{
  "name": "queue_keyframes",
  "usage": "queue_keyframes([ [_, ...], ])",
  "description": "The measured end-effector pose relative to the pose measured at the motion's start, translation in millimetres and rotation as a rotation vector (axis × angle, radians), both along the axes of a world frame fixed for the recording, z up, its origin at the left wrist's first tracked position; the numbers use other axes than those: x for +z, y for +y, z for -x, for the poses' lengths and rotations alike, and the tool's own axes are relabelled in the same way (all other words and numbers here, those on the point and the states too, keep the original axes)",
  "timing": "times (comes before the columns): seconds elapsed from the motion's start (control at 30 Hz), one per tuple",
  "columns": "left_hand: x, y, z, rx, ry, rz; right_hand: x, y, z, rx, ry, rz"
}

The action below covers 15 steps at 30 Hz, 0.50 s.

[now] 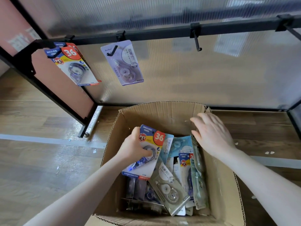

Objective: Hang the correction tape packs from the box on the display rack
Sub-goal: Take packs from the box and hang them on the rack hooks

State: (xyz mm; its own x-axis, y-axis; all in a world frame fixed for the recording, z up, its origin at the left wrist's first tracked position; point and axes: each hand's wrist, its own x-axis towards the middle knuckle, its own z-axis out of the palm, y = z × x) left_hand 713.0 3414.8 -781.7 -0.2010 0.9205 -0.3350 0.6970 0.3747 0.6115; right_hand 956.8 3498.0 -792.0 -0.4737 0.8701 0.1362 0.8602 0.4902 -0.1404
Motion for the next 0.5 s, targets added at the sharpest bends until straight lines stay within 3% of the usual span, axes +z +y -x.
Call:
queue_keyframes([
  [0.17,16.6,-0.5,13.0,0.098,0.013,-0.092,3.8,-1.3,7.1,0.021,-0.081,0.028],
  [0.5,10.7,-1.9,24.6,0.105,0.069,-0.082,4.1,-6.5,30.7,0.046,-0.14,0.191],
])
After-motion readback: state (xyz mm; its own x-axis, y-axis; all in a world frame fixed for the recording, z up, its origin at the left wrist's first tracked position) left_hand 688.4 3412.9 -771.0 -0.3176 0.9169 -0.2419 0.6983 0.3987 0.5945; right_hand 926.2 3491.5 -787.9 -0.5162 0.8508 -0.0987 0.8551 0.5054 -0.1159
